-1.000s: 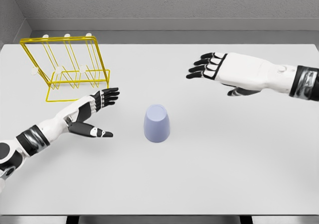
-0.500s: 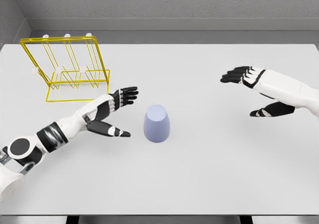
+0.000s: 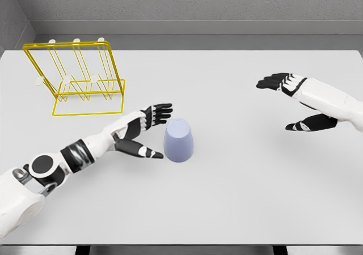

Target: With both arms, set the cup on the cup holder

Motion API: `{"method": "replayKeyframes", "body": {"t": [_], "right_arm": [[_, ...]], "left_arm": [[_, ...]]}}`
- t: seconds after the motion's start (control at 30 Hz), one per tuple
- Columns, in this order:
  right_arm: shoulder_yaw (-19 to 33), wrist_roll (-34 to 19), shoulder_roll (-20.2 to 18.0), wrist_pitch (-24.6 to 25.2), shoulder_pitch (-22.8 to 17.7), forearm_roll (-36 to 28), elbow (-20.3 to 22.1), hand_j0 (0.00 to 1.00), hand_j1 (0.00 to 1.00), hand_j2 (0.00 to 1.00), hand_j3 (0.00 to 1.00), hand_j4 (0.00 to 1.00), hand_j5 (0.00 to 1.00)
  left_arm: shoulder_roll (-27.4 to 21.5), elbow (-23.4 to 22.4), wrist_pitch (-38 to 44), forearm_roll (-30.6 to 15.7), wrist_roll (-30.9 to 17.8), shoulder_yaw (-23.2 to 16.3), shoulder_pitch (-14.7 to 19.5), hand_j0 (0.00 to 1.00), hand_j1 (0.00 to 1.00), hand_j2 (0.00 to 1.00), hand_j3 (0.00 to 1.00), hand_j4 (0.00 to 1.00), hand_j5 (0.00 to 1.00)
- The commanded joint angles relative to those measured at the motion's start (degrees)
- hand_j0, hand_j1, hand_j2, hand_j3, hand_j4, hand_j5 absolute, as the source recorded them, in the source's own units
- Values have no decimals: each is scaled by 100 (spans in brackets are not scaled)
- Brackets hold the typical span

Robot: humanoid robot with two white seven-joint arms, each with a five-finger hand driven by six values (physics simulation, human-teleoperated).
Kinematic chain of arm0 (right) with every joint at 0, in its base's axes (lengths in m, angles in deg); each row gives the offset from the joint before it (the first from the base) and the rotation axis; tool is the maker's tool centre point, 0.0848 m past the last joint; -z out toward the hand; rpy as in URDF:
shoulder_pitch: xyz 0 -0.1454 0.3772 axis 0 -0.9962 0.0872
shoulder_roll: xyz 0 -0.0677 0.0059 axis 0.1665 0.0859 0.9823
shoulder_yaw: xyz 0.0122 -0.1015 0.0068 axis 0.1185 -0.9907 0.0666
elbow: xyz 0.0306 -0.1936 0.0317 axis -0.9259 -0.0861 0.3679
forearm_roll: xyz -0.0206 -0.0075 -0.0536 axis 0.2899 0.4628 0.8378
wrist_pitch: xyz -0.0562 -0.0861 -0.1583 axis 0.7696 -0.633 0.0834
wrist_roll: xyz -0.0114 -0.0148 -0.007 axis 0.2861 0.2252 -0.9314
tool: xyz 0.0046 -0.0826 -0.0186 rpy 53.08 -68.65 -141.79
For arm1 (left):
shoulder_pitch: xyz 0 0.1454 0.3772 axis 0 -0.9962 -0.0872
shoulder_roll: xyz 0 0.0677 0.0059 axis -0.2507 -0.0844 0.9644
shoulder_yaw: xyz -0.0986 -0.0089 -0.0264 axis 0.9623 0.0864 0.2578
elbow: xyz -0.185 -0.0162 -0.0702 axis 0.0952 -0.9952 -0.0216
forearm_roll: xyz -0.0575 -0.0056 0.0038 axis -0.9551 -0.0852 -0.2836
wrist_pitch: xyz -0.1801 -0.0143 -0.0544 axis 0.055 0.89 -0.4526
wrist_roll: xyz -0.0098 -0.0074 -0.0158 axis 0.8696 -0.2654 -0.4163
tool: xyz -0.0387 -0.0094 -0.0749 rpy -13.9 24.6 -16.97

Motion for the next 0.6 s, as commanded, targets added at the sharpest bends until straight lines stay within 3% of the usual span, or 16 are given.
{"method": "replayKeyframes", "body": {"t": [0.0,0.57], "right_arm": [[11,3,9,17,0,-44,-2,100,100,100,100,100,100],[20,3,26,17,0,-53,-2,100,100,100,100,100,100]], "left_arm": [[32,-40,4,-23,1,-68,0,100,100,100,100,100,100],[419,-620,4,-14,1,-121,281,100,100,100,100,100,100]]}}
